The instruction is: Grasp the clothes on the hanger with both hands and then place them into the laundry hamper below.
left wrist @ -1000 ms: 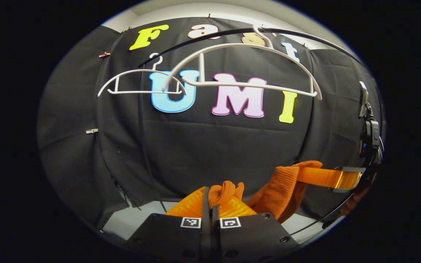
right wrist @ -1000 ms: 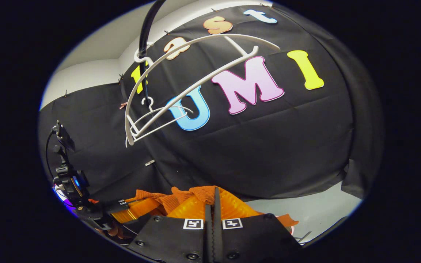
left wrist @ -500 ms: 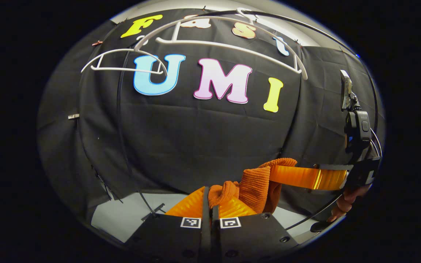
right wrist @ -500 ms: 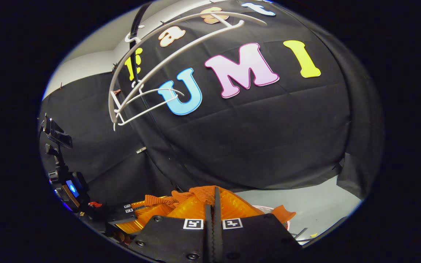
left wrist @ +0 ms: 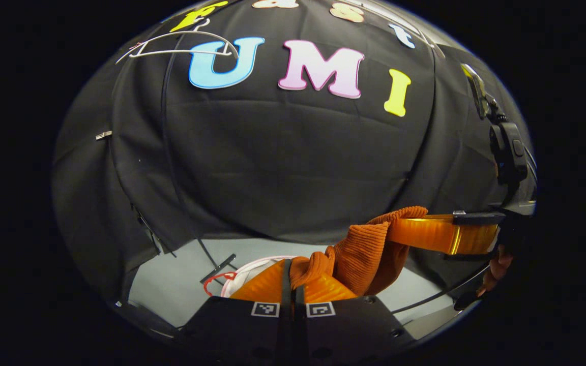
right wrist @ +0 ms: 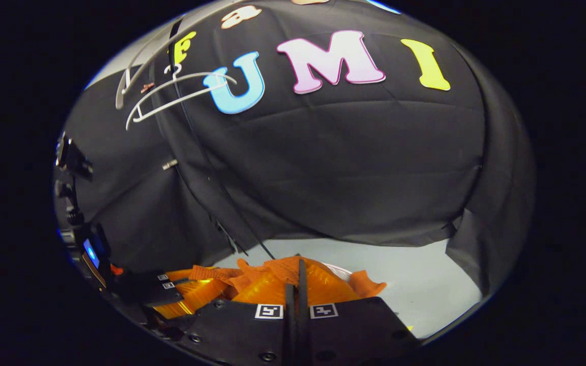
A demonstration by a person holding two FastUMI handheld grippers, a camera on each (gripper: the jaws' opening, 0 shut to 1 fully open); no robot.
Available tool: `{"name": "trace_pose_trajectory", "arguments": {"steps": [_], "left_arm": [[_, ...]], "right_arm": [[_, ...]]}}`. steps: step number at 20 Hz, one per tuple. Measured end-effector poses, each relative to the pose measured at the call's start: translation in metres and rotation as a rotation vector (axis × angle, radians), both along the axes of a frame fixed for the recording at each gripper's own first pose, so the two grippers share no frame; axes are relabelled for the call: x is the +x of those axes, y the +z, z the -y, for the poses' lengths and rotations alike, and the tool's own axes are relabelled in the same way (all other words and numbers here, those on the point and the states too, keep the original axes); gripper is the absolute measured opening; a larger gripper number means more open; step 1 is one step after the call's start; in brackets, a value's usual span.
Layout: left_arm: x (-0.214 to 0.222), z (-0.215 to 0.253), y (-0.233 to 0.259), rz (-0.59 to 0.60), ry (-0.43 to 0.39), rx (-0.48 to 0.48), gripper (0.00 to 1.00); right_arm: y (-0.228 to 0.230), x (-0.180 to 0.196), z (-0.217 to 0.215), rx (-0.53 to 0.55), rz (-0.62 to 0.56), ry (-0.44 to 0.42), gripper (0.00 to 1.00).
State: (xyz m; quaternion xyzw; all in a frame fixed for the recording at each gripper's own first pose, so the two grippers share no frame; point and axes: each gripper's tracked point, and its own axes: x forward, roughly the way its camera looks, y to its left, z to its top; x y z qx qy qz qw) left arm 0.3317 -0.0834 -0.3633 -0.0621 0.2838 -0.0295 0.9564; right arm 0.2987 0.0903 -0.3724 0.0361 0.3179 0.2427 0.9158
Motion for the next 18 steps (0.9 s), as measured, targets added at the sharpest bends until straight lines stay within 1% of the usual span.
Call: {"name": "trace_pose_trajectory", "arguments": {"steps": [3,6,7,8,9,10,12,13,15,18], "left_arm": [[0.000,-0.001,-0.019,-0.045,-0.007,0.015,0.05],[-0.008,-0.001,-0.035,-0.082,0.001,0.020,0.05],[-0.006,0.000,-0.038,-0.093,-0.003,0.013,0.07],[-0.008,-0.002,-0.037,-0.103,0.006,0.014,0.05],[-0.008,-0.005,-0.041,-0.101,0.023,0.020,0.29],[-0.009,-0.012,-0.042,-0.099,0.046,0.027,0.52],[-0.008,-0.012,-0.039,-0.098,0.058,0.010,0.99],[-0.005,-0.012,-0.039,-0.093,0.057,0.009,0.99],[-0.007,-0.010,-0.036,-0.094,0.044,0.006,0.96],[-0.012,-0.011,-0.034,-0.103,0.037,0.025,0.96]], "right_arm": [[-0.034,-0.004,0.008,-0.078,-0.038,0.015,0.05],[-0.052,-0.005,0.020,-0.133,-0.068,-0.017,0.05],[-0.059,-0.005,0.025,-0.160,-0.079,-0.026,0.07],[-0.071,-0.009,0.035,-0.219,-0.088,-0.044,0.12],[-0.080,-0.011,0.047,-0.282,-0.087,-0.063,0.33],[-0.085,-0.008,0.056,-0.322,-0.083,-0.079,0.53],[-0.086,-0.007,0.067,-0.357,-0.079,-0.118,0.95],[-0.089,-0.011,0.067,-0.350,-0.088,-0.128,0.96],[-0.092,-0.016,0.067,-0.350,-0.100,-0.126,0.96],[-0.087,-0.024,0.061,-0.333,-0.113,-0.112,0.97]]}}
